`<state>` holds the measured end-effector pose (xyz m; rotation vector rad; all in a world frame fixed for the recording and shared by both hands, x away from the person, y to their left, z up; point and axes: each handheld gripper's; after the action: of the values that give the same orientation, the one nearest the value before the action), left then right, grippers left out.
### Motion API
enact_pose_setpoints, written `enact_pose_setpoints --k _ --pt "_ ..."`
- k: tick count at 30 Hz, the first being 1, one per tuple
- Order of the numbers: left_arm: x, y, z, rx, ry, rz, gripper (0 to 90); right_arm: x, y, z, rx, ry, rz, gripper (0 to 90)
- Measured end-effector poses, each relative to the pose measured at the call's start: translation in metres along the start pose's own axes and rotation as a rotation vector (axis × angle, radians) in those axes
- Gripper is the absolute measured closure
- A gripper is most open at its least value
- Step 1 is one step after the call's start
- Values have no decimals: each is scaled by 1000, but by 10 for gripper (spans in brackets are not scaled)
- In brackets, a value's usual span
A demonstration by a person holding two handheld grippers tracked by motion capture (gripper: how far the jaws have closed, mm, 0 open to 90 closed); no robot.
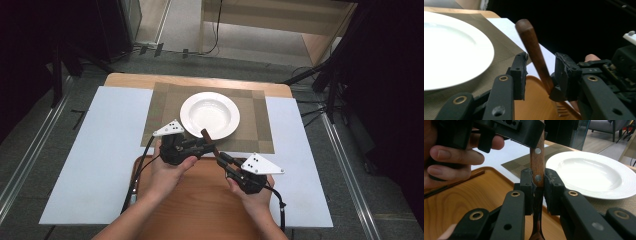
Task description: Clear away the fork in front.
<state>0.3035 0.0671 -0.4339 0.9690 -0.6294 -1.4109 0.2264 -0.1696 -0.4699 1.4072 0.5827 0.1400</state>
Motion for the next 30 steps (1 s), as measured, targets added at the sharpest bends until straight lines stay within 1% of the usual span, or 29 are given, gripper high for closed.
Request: enact_pose_setpoints --k 2,4,5,6,8,9,10,12,13,15,17,19,20,21,22,24,25,27,28,30 --pt "1 0 -1 -19 5 -6 626 0 -1 -1 1 -6 -2 773" --pt "2 0 -3 -49 -6 -6 629 1 -1 -1 -1 -7 -1 773" --pt "3 0 -4 -57 1 -13 648 1 -1 -2 -2 -9 1 773" --pt "3 -1 -5 -69 -1 -15 664 1 -1 -2 -5 -9 0 773" --pt "3 -1 -8 -94 -27 -17 705 1 -2 -3 -15 -17 -1 773" --pt "3 -1 -8 -103 -30 -18 722 1 -2 -3 -17 -18 -1 772" --pt "3 -1 -9 -115 -42 -13 729 2 -3 -3 -15 -19 -2 772" --pt "3 0 -11 -133 -72 -9 759 2 -3 -4 -20 -21 0 772" --pt "3 0 -11 -134 -73 -8 766 3 -3 -4 -22 -20 -3 772" --pt "2 0 -11 -132 -75 -8 771 4 -3 -2 -1 1 -11 769" --pt "2 -1 -11 -127 -69 -11 782 4 -4 -3 -16 -8 -3 766" --pt "1 -1 -11 -118 -66 -12 793 5 -4 -5 -32 -18 -8 758" --pt "1 -1 -11 -116 -71 -4 794 6 -3 -6 -43 -24 -5 710" --pt "0 -1 -11 -115 -74 4 796 5 -3 -8 -48 -25 -3 630" --pt "-2 0 -10 -109 -71 4 796 5 -3 -7 -55 -20 1 570" --pt "-5 1 -9 -105 -77 13 797 5 -1 -6 -43 -7 -2 416" --pt "-6 2 -9 -101 -74 14 797 4 -1 -4 -32 0 1 361" --pt "-9 3 -9 -95 -65 14 797 1 -1 -1 -19 -4 11 249" --pt "-12 3 -9 -89 -63 11 797 -1 0 1 -16 -13 17 184" --pt "-15 4 -10 -90 -69 17 798 -5 0 6 -10 -26 21 168"
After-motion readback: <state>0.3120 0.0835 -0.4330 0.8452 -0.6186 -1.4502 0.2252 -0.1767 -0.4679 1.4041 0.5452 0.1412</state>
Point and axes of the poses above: each handheld gripper's, and its own axes: x roughly forward along the jaws, y roughly out of its top, z roughly to its right, and after that the axes turned 15 degrees about -y, right-handed
